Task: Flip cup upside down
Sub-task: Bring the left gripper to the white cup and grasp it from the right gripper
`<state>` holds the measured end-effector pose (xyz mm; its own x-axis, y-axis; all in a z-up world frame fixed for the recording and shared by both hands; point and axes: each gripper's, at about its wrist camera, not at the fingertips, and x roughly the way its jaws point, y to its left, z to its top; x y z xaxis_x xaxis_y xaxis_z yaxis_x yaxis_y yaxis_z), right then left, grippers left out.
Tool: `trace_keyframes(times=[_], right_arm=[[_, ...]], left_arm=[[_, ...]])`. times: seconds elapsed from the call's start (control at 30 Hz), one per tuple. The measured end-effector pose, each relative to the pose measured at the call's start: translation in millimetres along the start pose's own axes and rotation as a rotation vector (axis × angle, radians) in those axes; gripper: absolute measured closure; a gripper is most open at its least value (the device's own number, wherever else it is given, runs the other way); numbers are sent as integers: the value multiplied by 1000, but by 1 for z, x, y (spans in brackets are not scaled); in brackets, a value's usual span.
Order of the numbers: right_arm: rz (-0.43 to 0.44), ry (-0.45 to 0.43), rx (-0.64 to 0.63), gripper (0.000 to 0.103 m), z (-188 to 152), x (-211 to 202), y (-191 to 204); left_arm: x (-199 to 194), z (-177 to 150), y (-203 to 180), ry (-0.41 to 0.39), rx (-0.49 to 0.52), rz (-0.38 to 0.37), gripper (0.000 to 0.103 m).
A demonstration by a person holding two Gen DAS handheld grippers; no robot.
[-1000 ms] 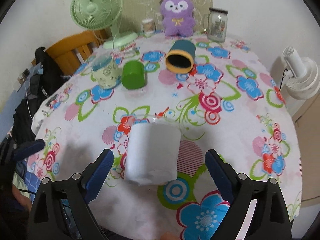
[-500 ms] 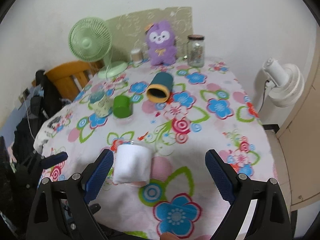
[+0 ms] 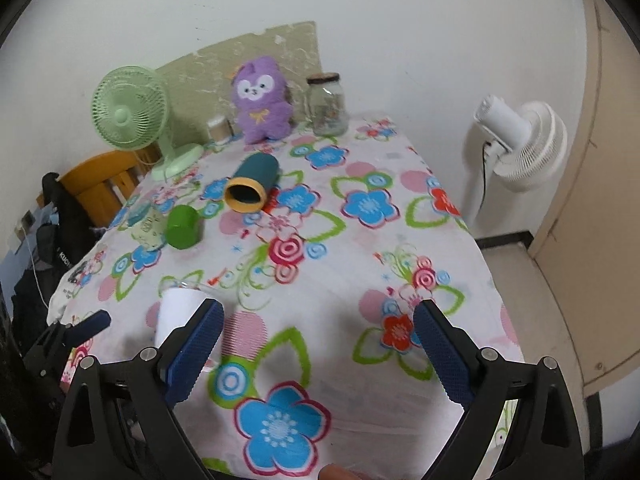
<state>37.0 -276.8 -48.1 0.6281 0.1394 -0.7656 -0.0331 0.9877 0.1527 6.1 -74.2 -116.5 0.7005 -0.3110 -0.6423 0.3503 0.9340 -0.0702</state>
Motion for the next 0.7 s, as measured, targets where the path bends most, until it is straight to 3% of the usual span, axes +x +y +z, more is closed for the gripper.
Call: trace_keyframes(times=[0.23,0.7], right_arm=[[7,17,58,6,-9,6,-18],[12,29,121,6,-19,11,-45]], left_arm=[[11,-1,-6,-5,-44,11,0],[61,-15,-2,85,-75,89,0]])
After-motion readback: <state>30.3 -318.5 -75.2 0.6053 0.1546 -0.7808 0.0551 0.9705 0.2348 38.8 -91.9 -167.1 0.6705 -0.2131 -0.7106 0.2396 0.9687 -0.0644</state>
